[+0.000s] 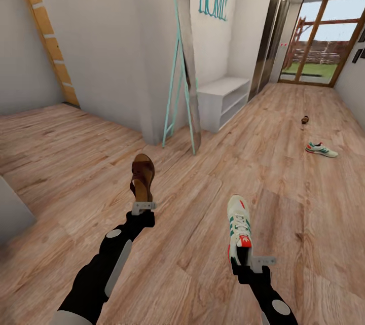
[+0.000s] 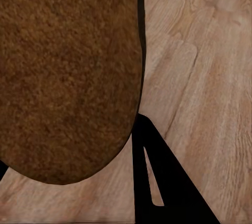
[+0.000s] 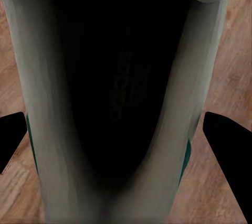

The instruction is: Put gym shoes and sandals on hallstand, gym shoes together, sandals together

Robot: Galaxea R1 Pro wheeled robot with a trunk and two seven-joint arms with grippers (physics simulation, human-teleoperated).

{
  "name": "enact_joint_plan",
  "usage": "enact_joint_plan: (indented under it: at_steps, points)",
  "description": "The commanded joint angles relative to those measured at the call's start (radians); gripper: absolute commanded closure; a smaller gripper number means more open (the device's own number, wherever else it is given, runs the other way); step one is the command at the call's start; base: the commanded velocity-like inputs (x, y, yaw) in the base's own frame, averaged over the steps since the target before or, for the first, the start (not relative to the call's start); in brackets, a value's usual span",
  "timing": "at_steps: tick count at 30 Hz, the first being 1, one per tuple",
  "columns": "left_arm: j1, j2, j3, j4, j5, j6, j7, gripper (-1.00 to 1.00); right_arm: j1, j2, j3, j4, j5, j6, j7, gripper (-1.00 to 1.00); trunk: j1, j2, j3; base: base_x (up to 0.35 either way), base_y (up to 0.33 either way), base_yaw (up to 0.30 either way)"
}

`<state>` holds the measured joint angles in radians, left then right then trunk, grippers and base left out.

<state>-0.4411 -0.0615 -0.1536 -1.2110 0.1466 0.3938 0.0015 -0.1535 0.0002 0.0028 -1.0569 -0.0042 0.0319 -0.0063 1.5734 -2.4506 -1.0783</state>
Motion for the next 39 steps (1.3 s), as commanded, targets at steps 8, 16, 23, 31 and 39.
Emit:
enact_joint_plan:
  at_steps: [8,16,23,31,39]
  points:
    - [-0.001,0.0,0.0,-0.001,0.01,0.006,0.0,1.0,0.0,0.0,0.0,-0.002,0.0,0.003,-0.001,1.0,0.0,0.0,-0.001,-0.006,-0.006,0.298]
    - [-0.001,-0.001,0.0,-0.001,0.01,0.007,0.0,1.0,0.0,0.001,0.0,-0.002,0.0,0.003,-0.001,1.0,0.027,-0.05,-0.027,0.0,0.0,0.298]
    - [-0.001,0.0,0.0,-0.001,0.01,0.006,0.0,1.0,0.0,0.001,0.0,-0.002,0.0,0.003,-0.001,1.0,0.027,-0.05,-0.027,0.0,0.0,0.291]
    - [-0.001,-0.001,0.0,-0.001,0.01,0.005,0.0,1.0,0.0,0.0,0.0,-0.002,0.0,0.003,-0.001,1.0,0.027,-0.05,-0.019,0.0,0.0,0.253]
    - [-0.001,-0.001,0.0,-0.001,0.01,0.005,0.0,1.0,0.0,0.001,0.0,-0.002,0.0,0.003,-0.001,1.0,0.027,-0.05,-0.01,-0.11,-0.065,0.237]
